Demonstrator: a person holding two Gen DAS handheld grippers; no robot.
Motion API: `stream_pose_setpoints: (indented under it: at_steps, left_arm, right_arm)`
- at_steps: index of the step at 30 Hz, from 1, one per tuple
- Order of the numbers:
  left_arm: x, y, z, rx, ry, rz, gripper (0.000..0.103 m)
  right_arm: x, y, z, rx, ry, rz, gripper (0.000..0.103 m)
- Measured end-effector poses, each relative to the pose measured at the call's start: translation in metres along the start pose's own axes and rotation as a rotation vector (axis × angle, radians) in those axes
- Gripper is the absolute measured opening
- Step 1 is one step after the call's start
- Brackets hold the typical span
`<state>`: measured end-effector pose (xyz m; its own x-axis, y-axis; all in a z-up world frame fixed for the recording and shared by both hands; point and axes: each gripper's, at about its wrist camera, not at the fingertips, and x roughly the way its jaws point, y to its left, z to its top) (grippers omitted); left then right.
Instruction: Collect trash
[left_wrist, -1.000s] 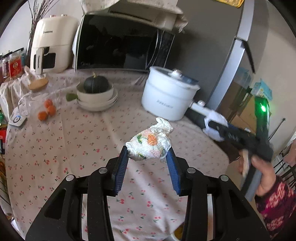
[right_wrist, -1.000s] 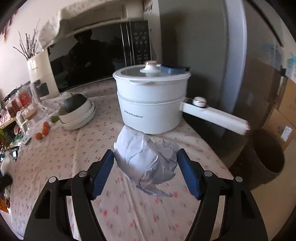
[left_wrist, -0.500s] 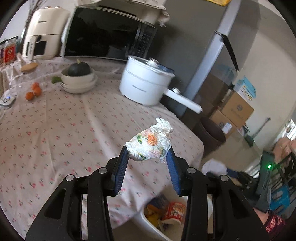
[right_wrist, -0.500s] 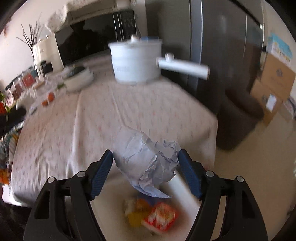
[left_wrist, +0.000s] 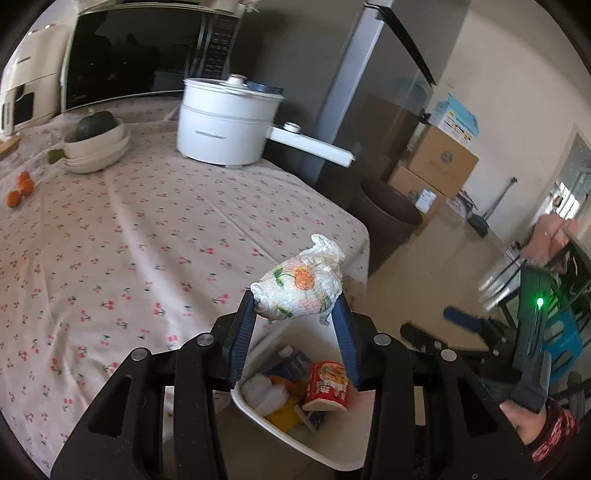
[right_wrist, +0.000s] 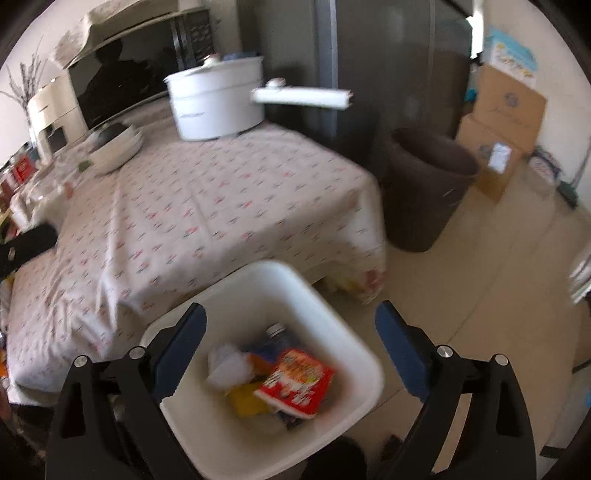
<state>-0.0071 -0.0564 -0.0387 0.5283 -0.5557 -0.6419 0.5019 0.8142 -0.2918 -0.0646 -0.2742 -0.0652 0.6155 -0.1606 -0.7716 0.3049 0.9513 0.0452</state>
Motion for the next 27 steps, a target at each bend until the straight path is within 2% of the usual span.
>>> stream_pose_setpoints:
  at_steps: [15, 18, 23, 27]
  left_arm:
    - [0.033, -0.035, -0.014, 0.084, 0.082, -0.049, 0.043]
    - [0.037, -0.037, -0.014, 0.094, 0.095, -0.047, 0.051]
    - [0.035, -0.040, -0.015, 0.115, 0.091, -0.017, 0.073]
    - [0.032, -0.042, -0.015, 0.137, 0.071, 0.019, 0.082]
  right_arm:
    - [-0.003, -0.040, 0.013, 0.150, -0.036, -0.089, 0.093]
    - [-0.004, -0.043, 0.013, 0.164, -0.038, -0.100, 0.093]
    - [-0.009, -0.044, 0.015, 0.166, -0.066, -0.121, 0.095]
    - [-0.012, -0.040, 0.018, 0.160, -0.094, -0.133, 0.096]
